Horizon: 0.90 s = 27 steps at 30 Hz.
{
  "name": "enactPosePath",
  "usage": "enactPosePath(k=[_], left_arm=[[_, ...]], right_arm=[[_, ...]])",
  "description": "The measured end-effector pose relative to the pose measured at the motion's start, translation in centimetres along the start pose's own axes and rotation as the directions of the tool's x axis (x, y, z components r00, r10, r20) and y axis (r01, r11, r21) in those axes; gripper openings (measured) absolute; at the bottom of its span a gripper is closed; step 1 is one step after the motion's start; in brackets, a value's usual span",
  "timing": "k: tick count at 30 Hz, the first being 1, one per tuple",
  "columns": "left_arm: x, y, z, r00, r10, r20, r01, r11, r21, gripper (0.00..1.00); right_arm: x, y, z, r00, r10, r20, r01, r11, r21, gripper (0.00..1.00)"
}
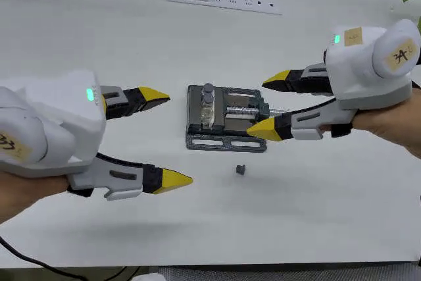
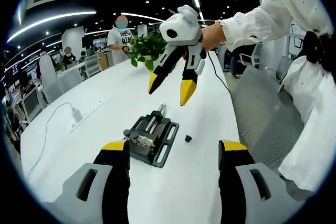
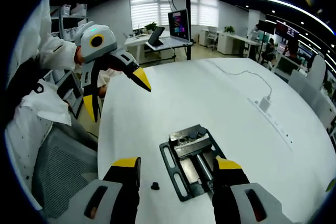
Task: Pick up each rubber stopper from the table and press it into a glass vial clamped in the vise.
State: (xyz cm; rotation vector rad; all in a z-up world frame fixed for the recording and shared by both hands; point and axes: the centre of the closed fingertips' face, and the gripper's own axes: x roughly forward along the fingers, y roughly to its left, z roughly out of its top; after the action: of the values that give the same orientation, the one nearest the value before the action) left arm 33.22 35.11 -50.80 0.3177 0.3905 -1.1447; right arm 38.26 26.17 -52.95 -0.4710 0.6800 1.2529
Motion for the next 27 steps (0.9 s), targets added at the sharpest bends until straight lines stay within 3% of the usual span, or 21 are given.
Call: enactPosePath(k=[4,6,14,20,27], left_arm=[[0.8,-0.1,0.0,0.9997,-0.013,-0.02,0.013,1.0,0.017,0.62],[1.3,-0.2,-0.3,0.9984,-0.022,-0.052,0.024,0.998,0.054,0.6],[3.8,-1.0,-1.1,0.991,-0.069,-0.115,0.08,0.992,0.097,0.49],[5.9,-1.8,-1.8,0.9789,-0.118,-0.167,0.147,0.974,0.171,0.37],[8.8,-2.5,-3.6,0.9614,-0.168,-0.218,0.215,0.952,0.216,0.23]], right_arm=[[-0.4,0.3,-1.1,0.9999,0.002,0.016,-0.002,1.0,0.013,0.55],[-0.6,0.5,-1.6,0.9996,0.005,0.027,-0.005,1.0,0.022,0.57],[-1.6,1.4,-2.4,0.9979,-0.001,0.065,-0.001,1.0,0.027,0.64],[-1.9,2.1,-3.0,0.9963,0.002,0.086,-0.005,0.999,0.033,0.66],[-2.2,2.6,-3.9,0.9962,0.004,0.087,-0.009,0.999,0.047,0.66]])
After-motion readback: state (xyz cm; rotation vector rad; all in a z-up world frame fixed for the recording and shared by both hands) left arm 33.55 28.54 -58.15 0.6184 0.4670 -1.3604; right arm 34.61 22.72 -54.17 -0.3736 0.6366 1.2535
